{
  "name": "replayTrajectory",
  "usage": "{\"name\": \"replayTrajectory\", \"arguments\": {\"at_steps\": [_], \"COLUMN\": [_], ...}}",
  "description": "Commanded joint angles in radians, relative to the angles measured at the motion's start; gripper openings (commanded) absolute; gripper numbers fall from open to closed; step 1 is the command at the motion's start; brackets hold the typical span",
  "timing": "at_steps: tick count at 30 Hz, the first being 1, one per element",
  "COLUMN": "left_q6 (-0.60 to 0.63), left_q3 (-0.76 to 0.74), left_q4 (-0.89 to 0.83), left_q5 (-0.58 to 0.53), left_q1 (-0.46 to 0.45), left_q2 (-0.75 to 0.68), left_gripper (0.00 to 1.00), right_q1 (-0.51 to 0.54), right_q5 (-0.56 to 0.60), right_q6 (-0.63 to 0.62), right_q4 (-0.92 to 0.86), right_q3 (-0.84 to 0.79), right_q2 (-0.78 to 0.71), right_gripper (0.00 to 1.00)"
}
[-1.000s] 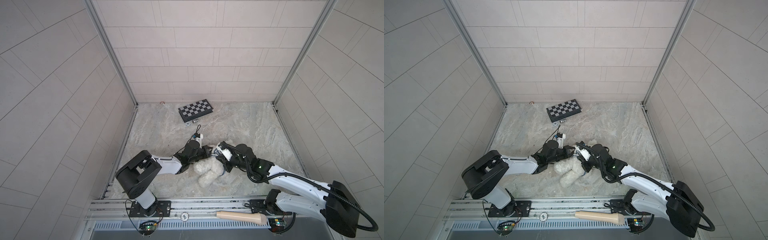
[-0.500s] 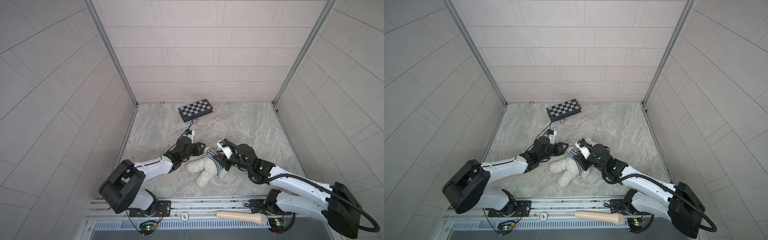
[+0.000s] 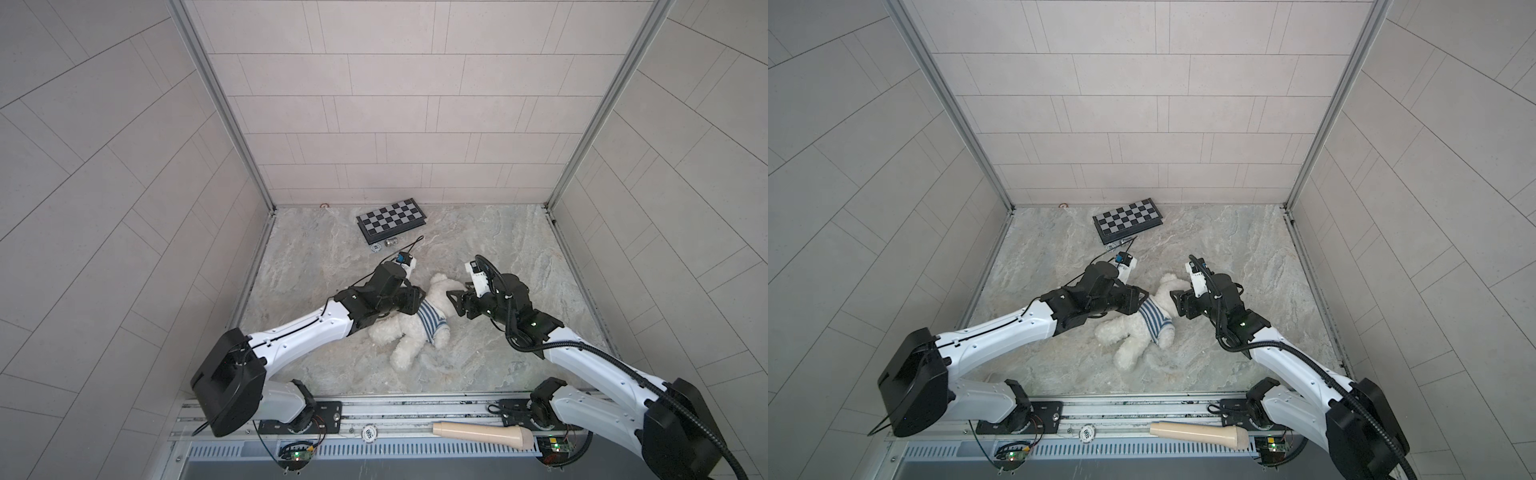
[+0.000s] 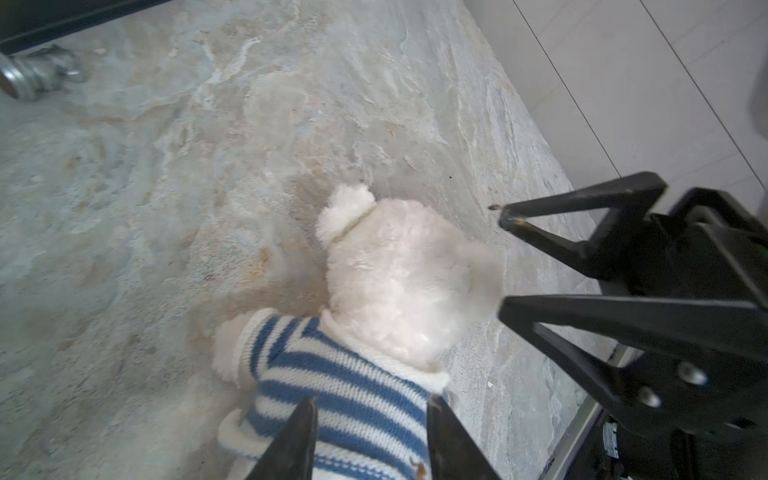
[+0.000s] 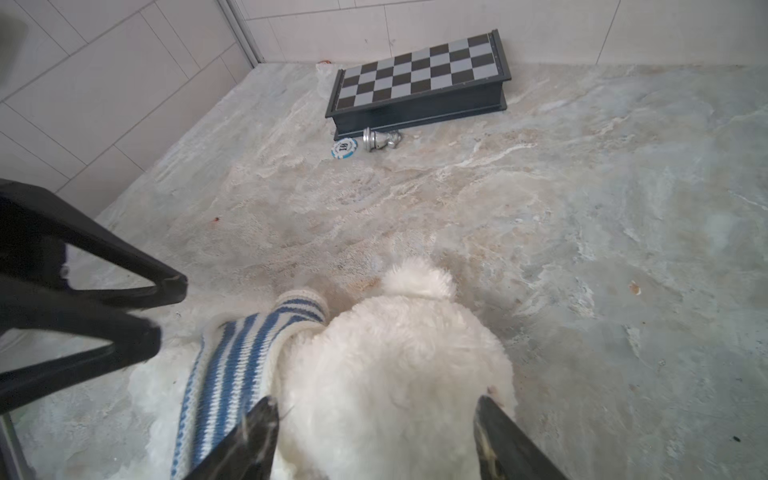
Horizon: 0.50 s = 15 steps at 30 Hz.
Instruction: Dress the teddy bear
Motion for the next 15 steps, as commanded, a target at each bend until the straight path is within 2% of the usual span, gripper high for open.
{"name": "replayTrajectory", "arguments": {"at_steps": [1, 5, 12, 15], "left_q6": [0.053, 0.074, 0.112, 0.109], "left_q3": [0.051, 0.064, 0.065, 0.037], "left_q4": [-0.082, -0.118, -0.222, -0.235], "left_q5": [0.005, -0.001, -0.126, -0.14], "left_q1": [-0.014, -0.038, -0.108, -0.123], "left_q2": [0.054, 0.098, 0.103, 0.093], "left_gripper": [0.41, 0.36, 0.34, 0.32], "right_q1": [-0.011, -0.026, -0.033, -0.035], "right_q5": [-0.011, -0.008, -0.041, -0.041], "right_q6": [-0.001, -0.008, -0.01, -0.008], "right_q4": [0.018, 0.061, 0.097, 0.104], "right_q3": [0.007, 0.009, 0.032, 0.03], "right_q2": [0.044, 0.113, 0.218, 0.235], "right_gripper": [0.79, 0.81, 0.82, 0.81]}}
